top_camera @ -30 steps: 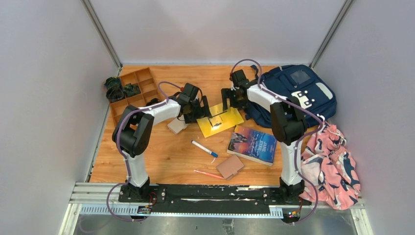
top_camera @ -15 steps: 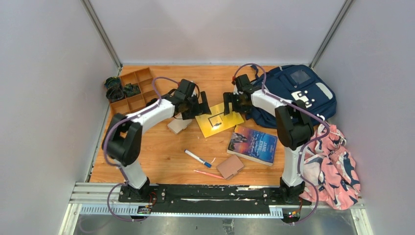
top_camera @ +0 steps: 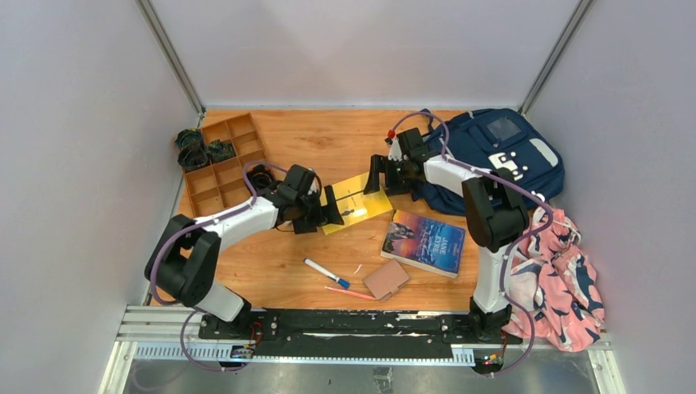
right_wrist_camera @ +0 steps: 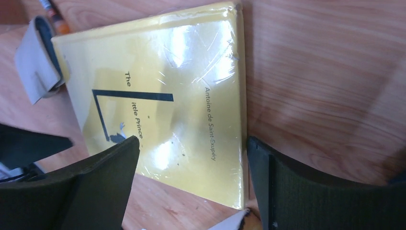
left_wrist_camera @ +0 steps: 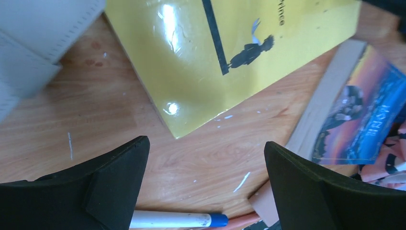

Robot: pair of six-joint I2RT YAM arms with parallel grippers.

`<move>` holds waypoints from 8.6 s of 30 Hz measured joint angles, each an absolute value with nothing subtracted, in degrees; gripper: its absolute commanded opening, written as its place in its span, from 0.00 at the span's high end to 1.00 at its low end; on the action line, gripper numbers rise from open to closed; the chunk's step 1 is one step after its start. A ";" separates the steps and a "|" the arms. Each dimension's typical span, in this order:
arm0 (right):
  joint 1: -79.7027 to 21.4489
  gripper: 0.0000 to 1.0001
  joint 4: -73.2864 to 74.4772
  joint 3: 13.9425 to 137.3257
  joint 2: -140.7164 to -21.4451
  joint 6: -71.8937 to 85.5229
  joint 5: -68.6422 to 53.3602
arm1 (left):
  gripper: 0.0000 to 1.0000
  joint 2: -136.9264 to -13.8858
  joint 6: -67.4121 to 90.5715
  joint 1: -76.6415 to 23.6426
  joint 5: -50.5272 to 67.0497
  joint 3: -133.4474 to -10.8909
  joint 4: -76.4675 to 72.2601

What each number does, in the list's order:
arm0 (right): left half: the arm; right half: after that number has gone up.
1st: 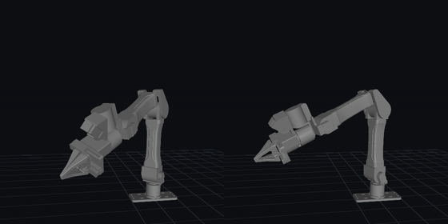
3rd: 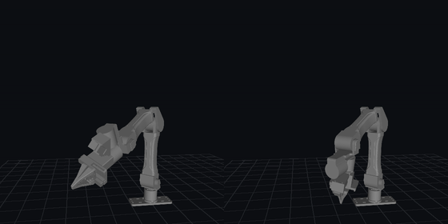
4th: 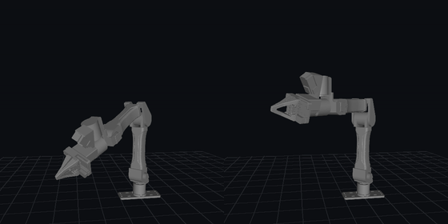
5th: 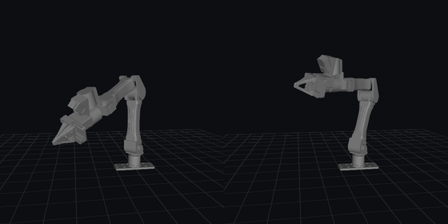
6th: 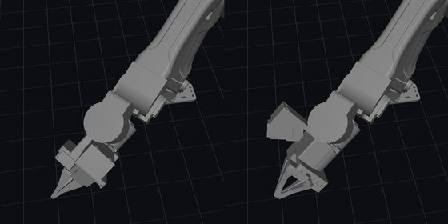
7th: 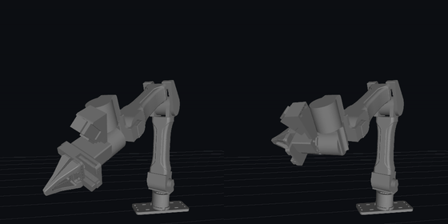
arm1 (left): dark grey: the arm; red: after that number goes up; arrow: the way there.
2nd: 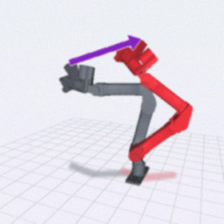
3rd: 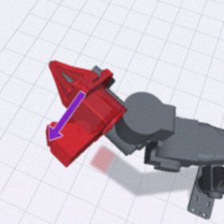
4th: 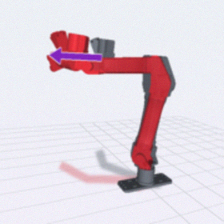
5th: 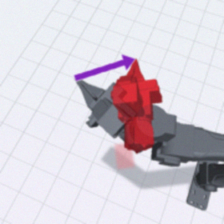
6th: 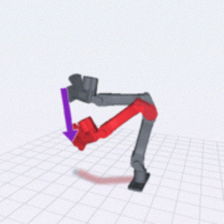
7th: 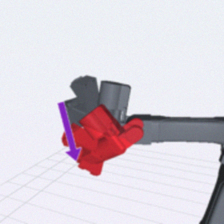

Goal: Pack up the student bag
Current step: Pick up the book from the center of the board, then place the book in the student bag.

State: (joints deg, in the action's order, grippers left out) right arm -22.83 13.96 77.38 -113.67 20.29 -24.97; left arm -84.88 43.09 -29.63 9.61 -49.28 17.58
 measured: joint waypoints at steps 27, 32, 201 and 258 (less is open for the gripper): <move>-18.50 0.17 0.91 60.16 -105.67 26.61 -39.13 | 0.06 -93.10 36.77 -29.63 10.55 -52.75 16.84; -17.98 0.17 0.91 57.95 -103.31 27.94 -39.94 | 0.06 -94.74 35.66 -29.28 10.87 -55.00 17.76; -11.53 0.98 32.10 84.99 -110.89 8.67 -0.01 | 1.00 -62.17 37.63 -5.72 33.76 -52.80 16.12; -19.88 1.00 3.62 89.10 -104.60 37.80 -49.58 | 1.00 -115.28 78.04 -28.29 22.96 -63.33 -34.30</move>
